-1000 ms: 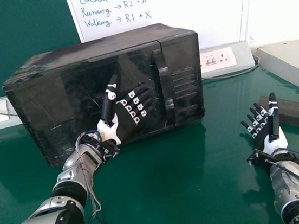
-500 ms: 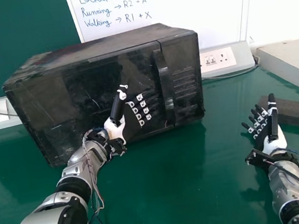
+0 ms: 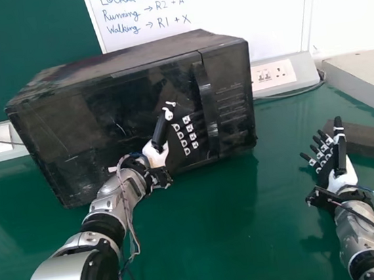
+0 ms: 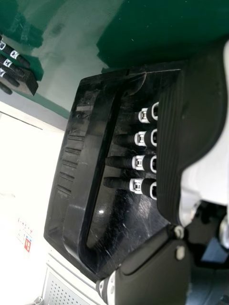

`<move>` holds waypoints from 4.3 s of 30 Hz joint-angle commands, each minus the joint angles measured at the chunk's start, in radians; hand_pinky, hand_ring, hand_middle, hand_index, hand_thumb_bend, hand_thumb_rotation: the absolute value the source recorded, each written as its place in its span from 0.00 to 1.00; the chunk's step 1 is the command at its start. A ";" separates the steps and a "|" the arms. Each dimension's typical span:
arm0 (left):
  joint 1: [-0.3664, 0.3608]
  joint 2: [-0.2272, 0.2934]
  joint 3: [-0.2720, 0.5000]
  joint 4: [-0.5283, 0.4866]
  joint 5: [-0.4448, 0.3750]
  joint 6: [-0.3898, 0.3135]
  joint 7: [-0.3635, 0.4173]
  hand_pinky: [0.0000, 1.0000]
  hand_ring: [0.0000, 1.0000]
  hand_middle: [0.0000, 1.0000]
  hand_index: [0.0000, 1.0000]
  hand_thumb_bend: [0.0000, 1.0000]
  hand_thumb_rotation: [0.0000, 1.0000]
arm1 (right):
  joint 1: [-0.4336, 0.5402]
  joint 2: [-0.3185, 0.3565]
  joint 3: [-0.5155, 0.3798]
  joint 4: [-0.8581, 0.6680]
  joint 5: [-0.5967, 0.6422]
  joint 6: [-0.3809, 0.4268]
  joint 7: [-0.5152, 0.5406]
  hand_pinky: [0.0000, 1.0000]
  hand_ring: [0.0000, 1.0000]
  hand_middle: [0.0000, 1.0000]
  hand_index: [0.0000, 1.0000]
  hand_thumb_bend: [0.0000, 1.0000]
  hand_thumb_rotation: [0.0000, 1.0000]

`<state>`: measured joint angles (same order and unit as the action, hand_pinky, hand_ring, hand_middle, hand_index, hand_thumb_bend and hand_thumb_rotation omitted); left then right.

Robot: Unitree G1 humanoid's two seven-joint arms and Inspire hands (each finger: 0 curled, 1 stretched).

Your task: Open the door of oven

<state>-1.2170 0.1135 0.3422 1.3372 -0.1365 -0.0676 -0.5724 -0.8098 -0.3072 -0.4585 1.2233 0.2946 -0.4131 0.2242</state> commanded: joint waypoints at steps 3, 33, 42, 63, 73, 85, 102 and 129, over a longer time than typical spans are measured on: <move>-0.031 -0.006 -0.009 0.006 0.015 0.011 0.026 0.86 1.00 1.00 1.00 0.99 0.80 | 0.003 0.012 -0.001 -0.012 0.006 -0.012 -0.005 1.00 1.00 1.00 1.00 1.00 1.00; -0.083 -0.040 0.014 0.002 -0.015 0.043 -0.066 0.93 1.00 1.00 1.00 1.00 0.77 | -0.001 0.028 0.005 -0.021 0.004 -0.011 -0.034 1.00 1.00 1.00 1.00 1.00 1.00; -0.096 -0.060 0.029 0.002 -0.025 0.055 -0.085 0.96 1.00 1.00 1.00 1.00 0.78 | -0.001 0.025 0.009 -0.016 -0.001 -0.014 -0.028 1.00 1.00 1.00 1.00 1.00 1.00; -0.083 -0.099 0.052 -0.001 -0.069 0.106 -0.182 0.85 0.95 1.00 1.00 1.00 0.76 | -0.006 0.032 0.014 -0.018 -0.004 -0.010 -0.051 1.00 1.00 1.00 1.00 1.00 1.00; -0.053 -0.114 0.074 -0.006 -0.109 0.117 -0.222 0.83 0.94 1.00 1.00 1.00 0.77 | -0.004 0.032 0.011 -0.017 0.002 -0.018 -0.035 0.99 1.00 1.00 1.00 1.00 1.00; -0.043 -0.102 0.038 -0.017 -0.100 0.125 -0.336 0.69 0.91 1.00 1.00 1.00 0.73 | -0.001 0.030 0.015 -0.021 -0.003 -0.020 -0.039 1.00 1.00 1.00 1.00 1.00 1.00; -0.013 -0.081 -0.008 -0.032 -0.092 0.079 -0.556 0.49 0.69 0.84 0.90 0.98 0.75 | -0.007 0.027 0.008 -0.015 0.004 -0.011 -0.031 1.00 1.00 1.00 1.00 1.00 1.00; 0.072 -0.048 0.023 -0.042 -0.147 0.114 -0.793 0.53 0.61 0.72 0.81 0.95 0.75 | -0.007 0.016 0.013 -0.020 -0.004 -0.002 -0.046 0.99 1.00 1.00 1.00 1.00 1.00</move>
<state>-1.1445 0.0934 0.3680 1.3050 -0.2604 0.0325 -1.3171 -0.8099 -0.2869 -0.4475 1.2055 0.2911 -0.4197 0.1842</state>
